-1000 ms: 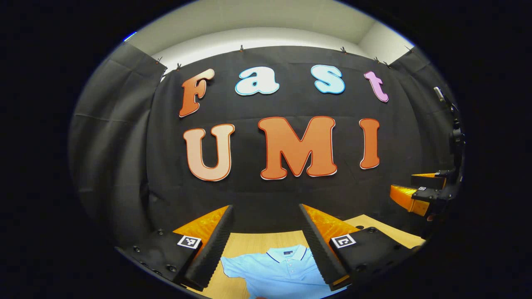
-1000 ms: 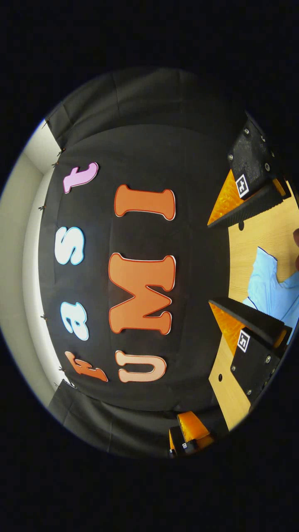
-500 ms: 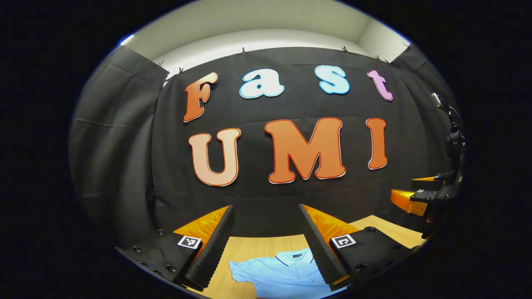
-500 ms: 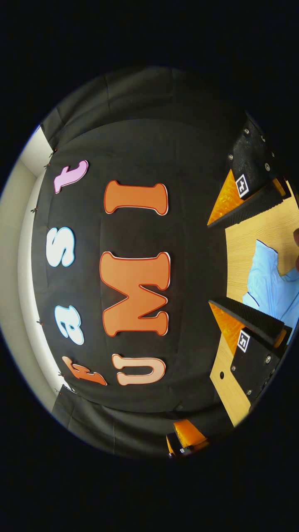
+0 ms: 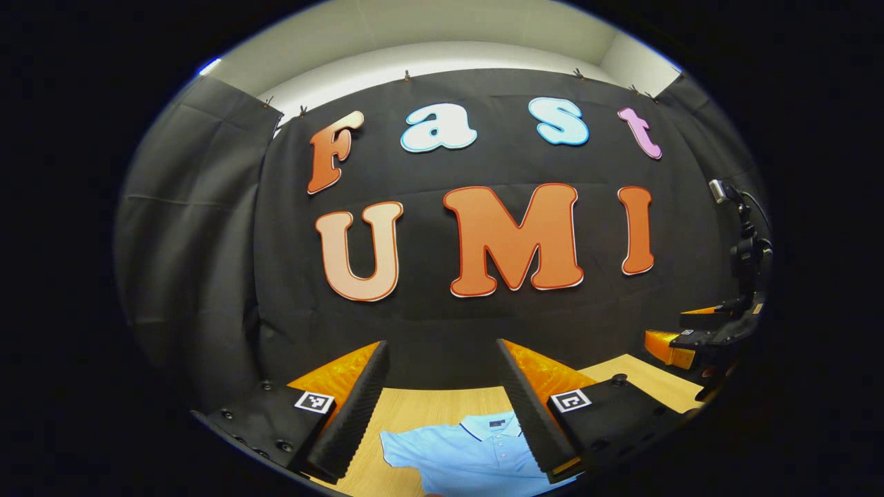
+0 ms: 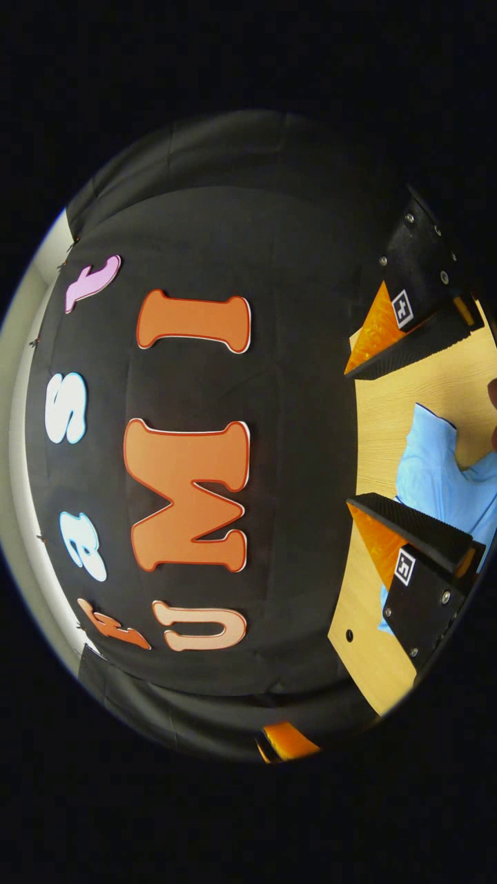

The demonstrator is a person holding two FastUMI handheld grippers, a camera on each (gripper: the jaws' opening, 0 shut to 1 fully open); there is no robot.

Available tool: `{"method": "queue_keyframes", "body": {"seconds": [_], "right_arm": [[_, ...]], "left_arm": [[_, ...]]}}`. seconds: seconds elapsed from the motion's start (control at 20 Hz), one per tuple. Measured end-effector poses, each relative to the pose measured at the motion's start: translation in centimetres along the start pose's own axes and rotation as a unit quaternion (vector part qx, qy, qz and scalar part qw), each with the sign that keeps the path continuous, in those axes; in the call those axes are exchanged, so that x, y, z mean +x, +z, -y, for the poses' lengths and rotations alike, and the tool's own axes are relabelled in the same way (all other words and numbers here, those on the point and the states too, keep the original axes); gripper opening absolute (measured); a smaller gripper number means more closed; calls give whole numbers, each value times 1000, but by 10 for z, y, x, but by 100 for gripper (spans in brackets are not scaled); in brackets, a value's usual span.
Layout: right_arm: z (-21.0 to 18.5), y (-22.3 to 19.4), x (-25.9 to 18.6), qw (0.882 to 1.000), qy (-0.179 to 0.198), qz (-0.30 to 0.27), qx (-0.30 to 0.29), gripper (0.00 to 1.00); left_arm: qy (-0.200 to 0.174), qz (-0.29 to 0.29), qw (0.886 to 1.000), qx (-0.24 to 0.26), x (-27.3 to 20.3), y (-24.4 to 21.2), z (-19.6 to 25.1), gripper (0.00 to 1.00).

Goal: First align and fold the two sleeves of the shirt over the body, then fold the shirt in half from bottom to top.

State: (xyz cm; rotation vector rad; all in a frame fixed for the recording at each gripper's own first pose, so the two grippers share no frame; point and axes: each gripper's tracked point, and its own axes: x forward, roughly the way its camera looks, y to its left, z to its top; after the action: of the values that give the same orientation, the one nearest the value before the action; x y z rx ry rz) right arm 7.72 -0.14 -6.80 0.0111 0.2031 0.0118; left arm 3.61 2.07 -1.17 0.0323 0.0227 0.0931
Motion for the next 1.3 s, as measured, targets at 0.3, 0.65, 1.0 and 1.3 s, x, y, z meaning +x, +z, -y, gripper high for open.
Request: {"method": "queue_keyframes", "body": {"seconds": [0.3, 0.65, 1.0, 1.3], "right_arm": [[10, -32, 31, 998, 0, -57, -4, 99], [30, -97, 55, 987, 11, -159, -20, 99], [39, -165, 67, 958, 20, -286, -21, 99], [27, -208, 77, 930, 31, -367, 10, 96]], "left_arm": [[15, -31, 999, 3, 14, -19, -4, 98], [24, -61, 998, -2, 0, -29, 4, 99], [45, -84, 995, 12, -14, -43, -18, 100], [63, -104, 992, 11, -14, -57, -33, 100]]}}
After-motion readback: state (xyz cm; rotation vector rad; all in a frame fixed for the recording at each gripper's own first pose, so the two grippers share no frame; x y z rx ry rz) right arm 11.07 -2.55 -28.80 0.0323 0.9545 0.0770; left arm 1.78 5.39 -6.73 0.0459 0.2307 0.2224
